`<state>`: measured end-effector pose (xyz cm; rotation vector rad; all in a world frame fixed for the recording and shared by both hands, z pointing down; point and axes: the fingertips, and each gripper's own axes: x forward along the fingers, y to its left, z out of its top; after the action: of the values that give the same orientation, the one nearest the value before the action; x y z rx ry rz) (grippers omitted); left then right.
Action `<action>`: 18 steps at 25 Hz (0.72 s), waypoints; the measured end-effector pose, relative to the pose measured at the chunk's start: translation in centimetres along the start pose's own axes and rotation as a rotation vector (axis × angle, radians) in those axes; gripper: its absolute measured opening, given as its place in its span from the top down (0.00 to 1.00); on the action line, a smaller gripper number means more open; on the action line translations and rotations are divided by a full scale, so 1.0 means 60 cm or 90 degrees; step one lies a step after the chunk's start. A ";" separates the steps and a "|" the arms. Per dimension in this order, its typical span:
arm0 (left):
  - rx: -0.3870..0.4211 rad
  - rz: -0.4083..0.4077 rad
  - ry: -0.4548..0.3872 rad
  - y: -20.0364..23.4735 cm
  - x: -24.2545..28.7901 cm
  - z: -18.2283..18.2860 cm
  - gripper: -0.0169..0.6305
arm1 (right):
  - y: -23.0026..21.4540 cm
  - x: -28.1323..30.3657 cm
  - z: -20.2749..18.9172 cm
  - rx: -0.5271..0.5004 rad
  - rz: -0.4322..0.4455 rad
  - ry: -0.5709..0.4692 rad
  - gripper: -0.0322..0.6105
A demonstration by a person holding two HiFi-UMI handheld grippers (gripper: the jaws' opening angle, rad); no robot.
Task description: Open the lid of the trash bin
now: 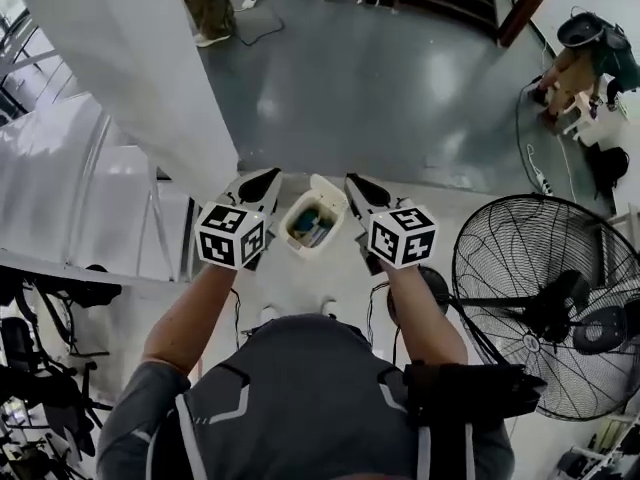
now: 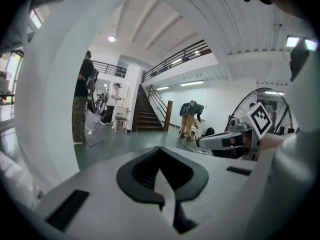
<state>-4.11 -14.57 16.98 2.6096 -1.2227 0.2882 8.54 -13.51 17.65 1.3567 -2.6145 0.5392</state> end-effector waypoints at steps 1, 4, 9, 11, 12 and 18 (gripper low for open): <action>0.009 -0.006 -0.012 -0.009 -0.009 0.015 0.96 | 0.003 -0.012 0.021 -0.013 0.001 -0.011 0.91; 0.022 -0.009 -0.044 -0.025 -0.043 0.048 0.96 | 0.013 -0.047 0.075 -0.044 0.000 -0.051 0.91; 0.046 0.027 -0.094 -0.002 -0.091 0.116 0.96 | 0.010 -0.077 0.139 -0.074 -0.014 -0.103 0.91; 0.061 0.049 -0.113 0.007 -0.105 0.142 0.96 | 0.005 -0.089 0.161 -0.093 -0.023 -0.118 0.91; 0.064 0.058 -0.122 0.009 -0.111 0.152 0.96 | 0.002 -0.095 0.171 -0.103 -0.028 -0.125 0.91; 0.051 0.078 -0.153 -0.011 -0.131 0.170 0.96 | -0.007 -0.132 0.210 -0.132 -0.057 -0.161 0.91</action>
<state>-7.79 -11.53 4.99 2.7043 -1.4814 0.0462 13.90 -12.49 3.81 1.5503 -2.6911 0.0833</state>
